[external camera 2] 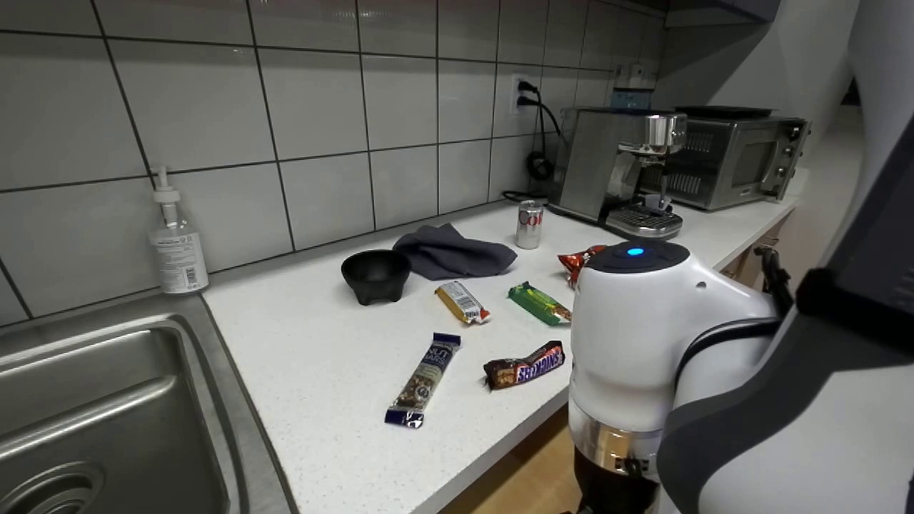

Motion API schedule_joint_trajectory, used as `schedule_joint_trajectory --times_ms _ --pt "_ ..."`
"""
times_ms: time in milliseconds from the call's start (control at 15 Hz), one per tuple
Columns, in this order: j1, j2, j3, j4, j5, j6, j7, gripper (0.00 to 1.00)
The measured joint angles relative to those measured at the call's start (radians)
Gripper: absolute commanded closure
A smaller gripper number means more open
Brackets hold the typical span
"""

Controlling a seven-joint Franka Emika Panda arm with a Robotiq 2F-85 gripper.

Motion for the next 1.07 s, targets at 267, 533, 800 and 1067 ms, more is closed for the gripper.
schedule_joint_trajectory --times_ms 267,533,800,1067 --pt "0.000 0.000 0.009 -0.009 0.000 -0.038 0.008 0.00" --pt "0.000 -0.001 0.022 -0.019 0.000 -0.080 0.011 0.00" --pt "0.001 -0.001 0.029 -0.025 0.000 -0.121 0.014 0.00" --pt "0.002 -0.001 0.029 -0.025 0.000 -0.123 0.014 0.00"
